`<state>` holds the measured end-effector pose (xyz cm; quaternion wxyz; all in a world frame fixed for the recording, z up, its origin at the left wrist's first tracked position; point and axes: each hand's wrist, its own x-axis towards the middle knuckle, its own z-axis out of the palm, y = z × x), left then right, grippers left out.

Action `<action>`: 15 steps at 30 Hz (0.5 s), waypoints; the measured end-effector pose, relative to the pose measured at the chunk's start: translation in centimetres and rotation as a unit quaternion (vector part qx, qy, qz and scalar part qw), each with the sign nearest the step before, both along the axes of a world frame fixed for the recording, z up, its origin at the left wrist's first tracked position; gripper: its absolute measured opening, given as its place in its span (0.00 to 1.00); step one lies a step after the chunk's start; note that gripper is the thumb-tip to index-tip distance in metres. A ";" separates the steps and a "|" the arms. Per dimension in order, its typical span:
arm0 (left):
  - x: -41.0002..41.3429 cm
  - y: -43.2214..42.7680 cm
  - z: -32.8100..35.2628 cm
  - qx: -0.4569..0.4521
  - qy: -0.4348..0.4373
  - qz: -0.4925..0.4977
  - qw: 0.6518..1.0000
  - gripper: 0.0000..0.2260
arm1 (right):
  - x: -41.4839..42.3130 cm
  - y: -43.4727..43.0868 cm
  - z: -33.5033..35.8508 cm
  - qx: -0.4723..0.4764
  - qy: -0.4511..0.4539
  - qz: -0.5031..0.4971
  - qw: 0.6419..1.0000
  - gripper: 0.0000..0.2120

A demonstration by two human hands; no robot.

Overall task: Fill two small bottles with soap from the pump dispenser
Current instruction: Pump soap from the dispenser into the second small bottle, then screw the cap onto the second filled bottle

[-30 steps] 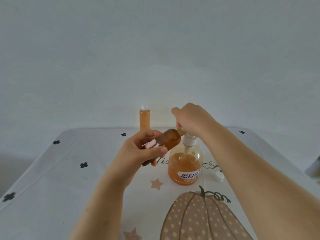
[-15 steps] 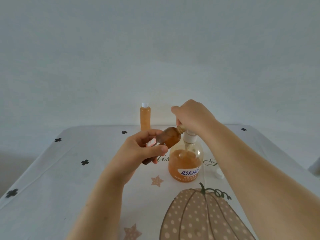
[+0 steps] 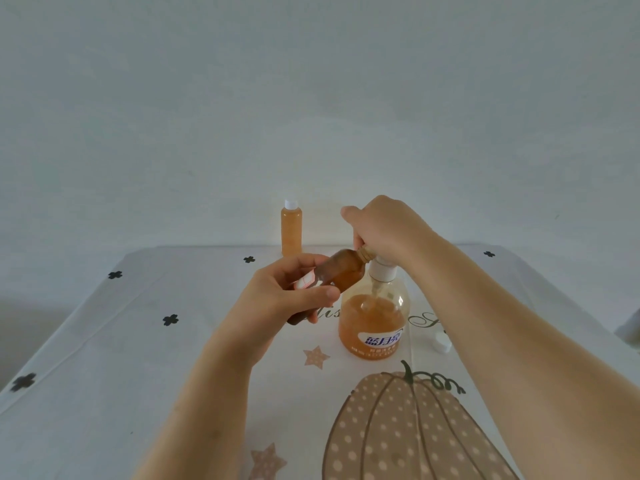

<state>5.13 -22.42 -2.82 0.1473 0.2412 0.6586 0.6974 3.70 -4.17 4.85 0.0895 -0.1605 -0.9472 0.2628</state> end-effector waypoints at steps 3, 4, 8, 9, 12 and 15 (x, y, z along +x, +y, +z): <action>-0.2 -0.2 -0.2 -0.007 -0.007 -0.009 1.000 0.16 | 0.0 0.0 -0.8 0.005 0.007 -0.007 1.000 0.20; -0.2 -0.2 -0.1 -0.009 -0.008 -0.014 1.000 0.16 | 0.0 0.0 -0.8 0.006 0.008 -0.010 1.000 0.20; 0.0 -0.1 -0.1 -0.020 -0.002 -0.029 0.999 0.15 | 0.0 -0.1 -0.8 0.004 0.005 -0.009 1.000 0.20; 0.1 0.0 0.0 -0.021 0.003 -0.029 0.999 0.15 | 0.0 -0.1 -0.7 0.003 0.003 -0.011 1.000 0.20; 0.2 0.1 -0.1 -0.017 0.007 -0.017 1.000 0.14 | 0.1 -0.1 -0.4 -0.010 0.001 -0.018 1.000 0.19; 0.3 0.3 -0.1 -0.003 0.002 -0.012 1.000 0.16 | 0.4 -0.2 0.0 -0.008 0.005 -0.024 1.000 0.19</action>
